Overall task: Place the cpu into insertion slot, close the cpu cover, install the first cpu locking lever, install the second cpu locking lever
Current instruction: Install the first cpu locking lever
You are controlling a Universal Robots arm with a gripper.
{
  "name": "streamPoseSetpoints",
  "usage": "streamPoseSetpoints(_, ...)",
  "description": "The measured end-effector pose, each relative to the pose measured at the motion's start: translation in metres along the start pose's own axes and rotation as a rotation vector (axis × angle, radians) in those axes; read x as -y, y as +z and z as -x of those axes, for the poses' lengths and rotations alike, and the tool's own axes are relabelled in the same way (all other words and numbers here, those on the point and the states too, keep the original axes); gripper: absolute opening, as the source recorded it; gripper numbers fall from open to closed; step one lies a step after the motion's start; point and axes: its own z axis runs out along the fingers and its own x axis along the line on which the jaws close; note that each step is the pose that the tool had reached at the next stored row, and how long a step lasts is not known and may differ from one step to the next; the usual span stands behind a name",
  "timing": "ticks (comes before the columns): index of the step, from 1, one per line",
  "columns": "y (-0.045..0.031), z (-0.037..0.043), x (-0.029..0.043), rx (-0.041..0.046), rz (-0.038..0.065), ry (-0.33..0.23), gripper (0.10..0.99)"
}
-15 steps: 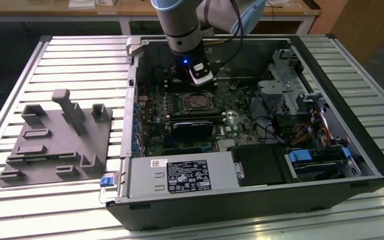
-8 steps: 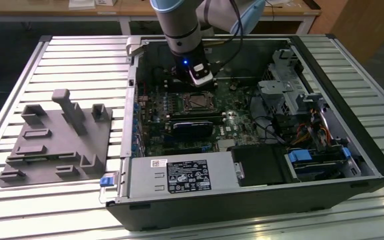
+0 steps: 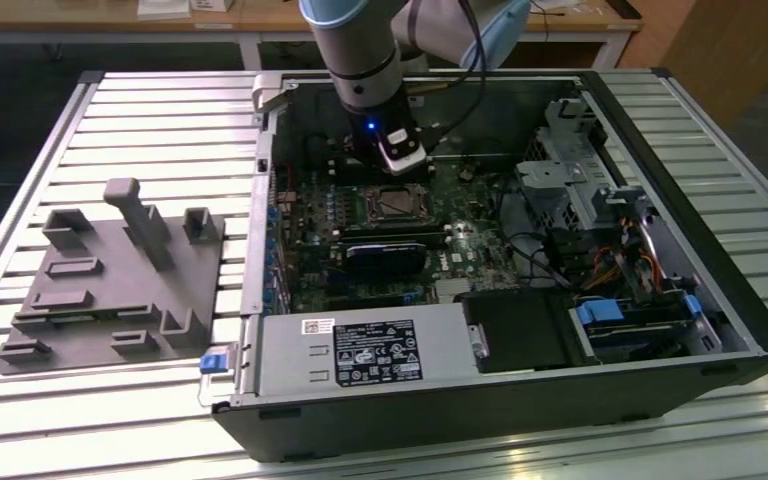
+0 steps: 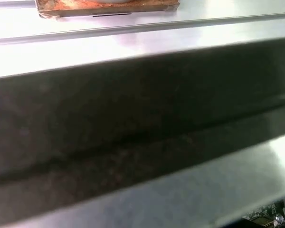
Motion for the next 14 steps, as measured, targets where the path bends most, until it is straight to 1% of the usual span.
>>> streamPoseSetpoints(14, 0.0008, 0.0008, 0.0016, 0.0012, 0.001, 0.000, 0.106)
